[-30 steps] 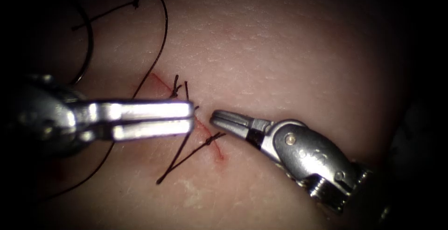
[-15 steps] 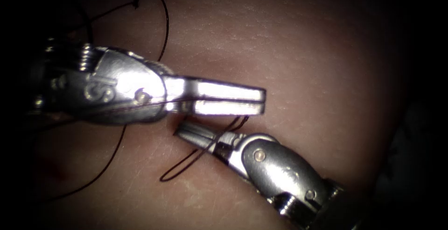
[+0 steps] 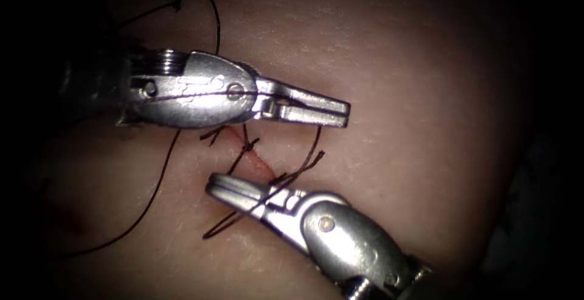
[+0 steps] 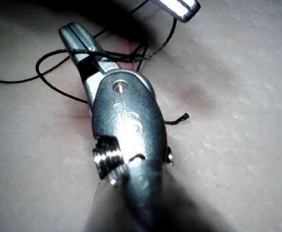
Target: Wound Closure
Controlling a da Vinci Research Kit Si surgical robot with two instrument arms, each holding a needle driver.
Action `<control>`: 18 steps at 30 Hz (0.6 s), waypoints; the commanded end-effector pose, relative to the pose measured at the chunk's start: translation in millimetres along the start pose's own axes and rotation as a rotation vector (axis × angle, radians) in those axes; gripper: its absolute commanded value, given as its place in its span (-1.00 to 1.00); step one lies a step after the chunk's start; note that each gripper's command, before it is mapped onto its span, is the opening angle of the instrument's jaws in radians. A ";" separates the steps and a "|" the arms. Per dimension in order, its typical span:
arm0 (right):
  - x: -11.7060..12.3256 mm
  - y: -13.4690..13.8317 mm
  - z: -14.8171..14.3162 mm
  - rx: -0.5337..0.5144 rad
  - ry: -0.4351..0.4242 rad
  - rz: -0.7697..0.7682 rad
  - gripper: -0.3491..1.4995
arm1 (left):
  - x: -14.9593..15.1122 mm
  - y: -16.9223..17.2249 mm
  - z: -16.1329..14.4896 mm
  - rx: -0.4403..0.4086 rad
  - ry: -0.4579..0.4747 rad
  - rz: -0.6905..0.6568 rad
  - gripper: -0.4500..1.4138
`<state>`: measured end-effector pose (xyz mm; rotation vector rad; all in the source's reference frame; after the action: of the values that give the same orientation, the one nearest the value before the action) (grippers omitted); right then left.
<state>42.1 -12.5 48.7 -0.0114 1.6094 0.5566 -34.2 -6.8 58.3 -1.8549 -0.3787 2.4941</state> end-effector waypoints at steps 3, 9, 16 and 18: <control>-0.7 -1.0 1.5 0.023 0.049 0.001 -1.00 | -2.2 -0.1 1.2 -0.003 -0.013 -0.019 -1.00; -0.3 -1.4 1.3 0.006 0.127 -0.003 -1.00 | -5.3 -0.1 1.3 -0.008 -0.026 -0.033 -1.00; -0.5 -1.1 -0.2 -0.129 0.137 0.012 -1.00 | -8.6 0.8 -0.2 -0.010 -0.011 -0.062 -1.00; -0.5 -1.0 -0.5 -0.171 0.130 0.005 -1.00 | -9.6 1.3 -0.7 0.007 0.002 -0.068 -1.00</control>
<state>41.3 -13.3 48.2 -0.1898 1.6774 0.7250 -29.8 -9.1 66.4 -1.8117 -0.4205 2.4430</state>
